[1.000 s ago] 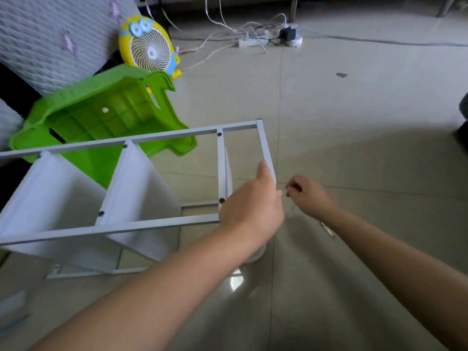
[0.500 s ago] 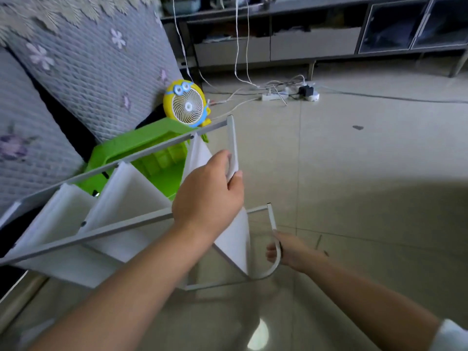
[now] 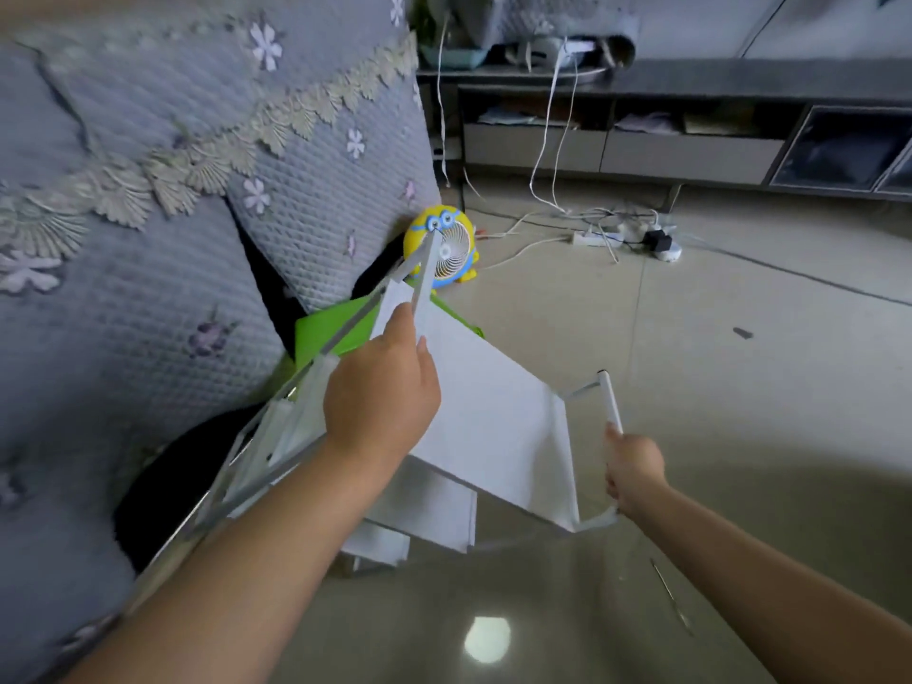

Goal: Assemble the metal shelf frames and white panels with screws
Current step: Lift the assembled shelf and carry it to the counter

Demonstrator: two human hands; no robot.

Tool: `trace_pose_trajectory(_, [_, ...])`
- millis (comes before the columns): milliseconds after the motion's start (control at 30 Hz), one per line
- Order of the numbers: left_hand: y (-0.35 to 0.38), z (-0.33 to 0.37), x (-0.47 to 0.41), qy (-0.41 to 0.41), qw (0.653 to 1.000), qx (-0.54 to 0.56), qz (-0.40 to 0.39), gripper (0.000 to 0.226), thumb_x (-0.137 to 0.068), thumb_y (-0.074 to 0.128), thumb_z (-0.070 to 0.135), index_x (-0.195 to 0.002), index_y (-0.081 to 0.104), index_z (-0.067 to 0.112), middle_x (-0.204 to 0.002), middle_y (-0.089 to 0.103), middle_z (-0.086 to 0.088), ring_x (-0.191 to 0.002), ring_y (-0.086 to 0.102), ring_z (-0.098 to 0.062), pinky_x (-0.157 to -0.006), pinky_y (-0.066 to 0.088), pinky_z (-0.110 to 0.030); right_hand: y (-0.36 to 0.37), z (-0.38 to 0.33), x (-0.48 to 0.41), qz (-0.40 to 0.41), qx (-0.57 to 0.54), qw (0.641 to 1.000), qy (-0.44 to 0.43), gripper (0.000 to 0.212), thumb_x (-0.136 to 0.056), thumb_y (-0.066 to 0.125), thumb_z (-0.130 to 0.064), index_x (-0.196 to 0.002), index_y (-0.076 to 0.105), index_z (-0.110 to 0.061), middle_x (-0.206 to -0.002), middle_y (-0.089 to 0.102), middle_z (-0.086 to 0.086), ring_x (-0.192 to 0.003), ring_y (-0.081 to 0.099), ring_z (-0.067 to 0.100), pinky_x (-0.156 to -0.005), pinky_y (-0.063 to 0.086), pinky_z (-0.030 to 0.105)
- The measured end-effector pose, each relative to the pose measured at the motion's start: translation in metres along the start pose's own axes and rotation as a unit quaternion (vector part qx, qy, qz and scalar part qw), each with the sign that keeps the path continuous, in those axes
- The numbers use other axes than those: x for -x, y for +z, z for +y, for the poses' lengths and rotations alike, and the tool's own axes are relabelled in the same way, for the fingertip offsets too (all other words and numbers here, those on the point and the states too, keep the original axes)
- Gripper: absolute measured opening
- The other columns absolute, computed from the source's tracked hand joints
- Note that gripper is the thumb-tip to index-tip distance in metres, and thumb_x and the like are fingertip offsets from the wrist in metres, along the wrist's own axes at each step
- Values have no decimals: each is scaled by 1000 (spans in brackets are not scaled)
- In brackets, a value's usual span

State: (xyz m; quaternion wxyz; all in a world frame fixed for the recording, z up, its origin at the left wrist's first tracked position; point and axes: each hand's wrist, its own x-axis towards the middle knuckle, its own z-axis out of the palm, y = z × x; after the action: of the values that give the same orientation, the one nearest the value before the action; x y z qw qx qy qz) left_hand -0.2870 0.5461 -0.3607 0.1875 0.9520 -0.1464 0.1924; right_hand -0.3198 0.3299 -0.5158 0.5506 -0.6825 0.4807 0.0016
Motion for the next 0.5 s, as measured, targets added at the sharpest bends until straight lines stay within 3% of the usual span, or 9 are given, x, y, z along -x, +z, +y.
trace_pose_trajectory(67, [-15, -10, -7, 14, 1000, 18, -7, 32, -78, 51, 1, -107, 60, -8, -65, 62, -28, -52, 58, -43, -42, 41, -36, -12, -20, 16, 14, 28, 999, -17, 42, -97, 37, -32, -69, 50, -2, -54, 41, 8, -45, 41, 22, -43, 32, 25])
trace_pose_trajectory(100, [-21, -16, -9, 8, 1000, 22, -7, 35, -74, 50, 5, -105, 60, -9, -63, 61, -29, -49, 57, -43, -41, 42, -36, -18, -29, 24, 23, 34, 999, -21, 43, -97, 37, -32, -67, 49, -3, -54, 41, 8, -45, 42, 23, -45, 34, 26])
trace_pose_trajectory(200, [-43, -23, -14, -40, 997, 53, -49, 49, -79, 39, 17, -120, 52, -7, -79, 63, -31, -68, 59, -46, -57, 44, -41, -36, -55, 45, 40, 90, 994, -46, 45, -98, 35, -32, -62, 46, -6, -57, 42, 7, -55, 49, 27, -59, 44, 35])
trace_pose_trajectory(300, [-59, -29, -15, -99, 989, 77, -74, 47, -81, 40, 19, -118, 51, -8, -84, 63, -31, -76, 60, -47, -63, 46, -44, -56, -78, 70, 50, 132, 988, -59, 45, -98, 32, -32, -62, 43, -7, -60, 45, 7, -67, 53, 31, -70, 49, 41])
trace_pose_trajectory(400, [-74, -26, -14, -168, 972, 103, -126, 34, -86, 49, 15, -110, 52, -10, -88, 62, -30, -85, 59, -45, -69, 44, -42, -77, -90, 99, 63, 131, 988, -56, 43, -97, 34, -31, -61, 39, -8, -62, 44, 7, -63, 50, 28, -64, 45, 36])
trace_pose_trajectory(500, [-88, -25, -14, -300, 925, 109, -204, 34, -82, 63, 16, -104, 50, -6, -90, 60, -19, -93, 57, -39, -72, 40, -35, -88, -93, 134, 68, 94, 993, -31, 39, -97, 37, -30, -65, 37, -8, -63, 40, 3, -60, 40, 22, -59, 37, 31])
